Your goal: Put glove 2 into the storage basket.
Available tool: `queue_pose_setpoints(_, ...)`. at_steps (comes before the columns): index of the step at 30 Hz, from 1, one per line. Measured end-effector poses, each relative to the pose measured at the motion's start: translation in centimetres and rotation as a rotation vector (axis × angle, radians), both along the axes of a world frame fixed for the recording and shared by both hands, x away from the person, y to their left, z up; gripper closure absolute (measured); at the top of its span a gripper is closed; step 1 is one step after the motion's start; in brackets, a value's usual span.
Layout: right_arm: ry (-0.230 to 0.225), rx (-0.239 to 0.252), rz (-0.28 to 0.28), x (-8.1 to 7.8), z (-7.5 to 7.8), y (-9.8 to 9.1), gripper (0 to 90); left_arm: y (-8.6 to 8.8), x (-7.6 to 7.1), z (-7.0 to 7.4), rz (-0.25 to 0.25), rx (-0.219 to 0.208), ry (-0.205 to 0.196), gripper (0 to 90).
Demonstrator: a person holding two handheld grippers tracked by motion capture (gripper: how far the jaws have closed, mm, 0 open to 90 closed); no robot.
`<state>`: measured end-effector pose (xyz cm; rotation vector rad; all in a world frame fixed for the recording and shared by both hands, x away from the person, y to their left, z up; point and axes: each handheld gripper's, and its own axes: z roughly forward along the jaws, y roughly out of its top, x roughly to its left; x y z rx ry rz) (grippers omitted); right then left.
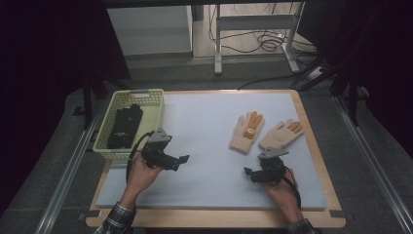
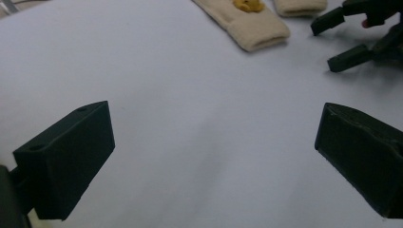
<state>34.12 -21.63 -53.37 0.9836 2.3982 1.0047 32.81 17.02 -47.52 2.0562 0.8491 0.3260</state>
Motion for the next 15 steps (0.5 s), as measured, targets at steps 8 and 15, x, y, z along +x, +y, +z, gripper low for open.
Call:
queue_pose_setpoints(8,0.001,0.001,-0.001,0.0,0.0,0.0,21.7,-0.6,-1.4,-2.1,0.0,0.005,0.021,0.0)
queue_pose_setpoints(15,0.003,0.002,-0.002,0.0,0.0,0.0,21.6,-0.6,-2.0,-4.2,0.016,0.047,0.03,0.0)
